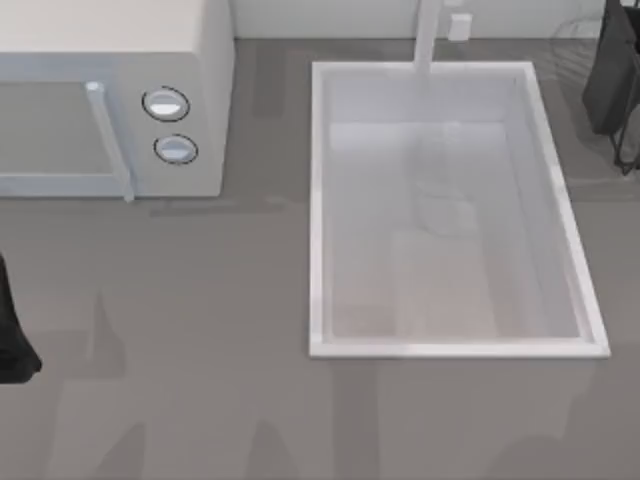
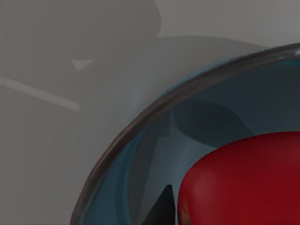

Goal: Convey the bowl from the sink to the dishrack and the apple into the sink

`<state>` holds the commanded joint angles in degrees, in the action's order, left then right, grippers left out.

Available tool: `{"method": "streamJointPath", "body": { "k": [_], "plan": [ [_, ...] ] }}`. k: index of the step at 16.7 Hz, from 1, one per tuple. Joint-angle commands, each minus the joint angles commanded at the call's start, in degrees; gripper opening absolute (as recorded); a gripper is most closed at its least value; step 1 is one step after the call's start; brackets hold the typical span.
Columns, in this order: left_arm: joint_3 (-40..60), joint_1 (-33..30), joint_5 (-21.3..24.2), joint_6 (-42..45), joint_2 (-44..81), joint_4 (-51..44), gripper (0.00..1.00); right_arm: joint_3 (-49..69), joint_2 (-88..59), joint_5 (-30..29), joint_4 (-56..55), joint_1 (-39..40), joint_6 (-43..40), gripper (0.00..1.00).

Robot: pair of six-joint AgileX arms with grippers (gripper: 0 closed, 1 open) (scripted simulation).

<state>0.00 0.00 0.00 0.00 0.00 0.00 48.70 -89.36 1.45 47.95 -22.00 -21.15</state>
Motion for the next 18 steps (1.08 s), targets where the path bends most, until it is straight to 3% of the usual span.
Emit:
{"method": "streamJointPath", "body": {
  "k": [4, 8, 14, 18],
  "plan": [
    [0.00, 0.00, 0.00, 0.00, 0.00, 0.00, 1.00, 7.59, 4.01, -0.11, 12.90, -0.30, 0.03, 0.00],
    [0.00, 0.00, 0.00, 0.00, 0.00, 0.00, 1.00, 11.80, 6.76, -0.20, 18.12, -0.34, 0.09, 0.00],
    [0.00, 0.00, 0.00, 0.00, 0.00, 0.00, 1.00, 11.59, 6.37, -0.78, 16.23, 0.92, 0.42, 0.00],
    [0.00, 0.00, 0.00, 0.00, 0.00, 0.00, 1.00, 10.61, 4.97, -4.50, 5.43, 6.93, 2.24, 0.00]
  ]
}}
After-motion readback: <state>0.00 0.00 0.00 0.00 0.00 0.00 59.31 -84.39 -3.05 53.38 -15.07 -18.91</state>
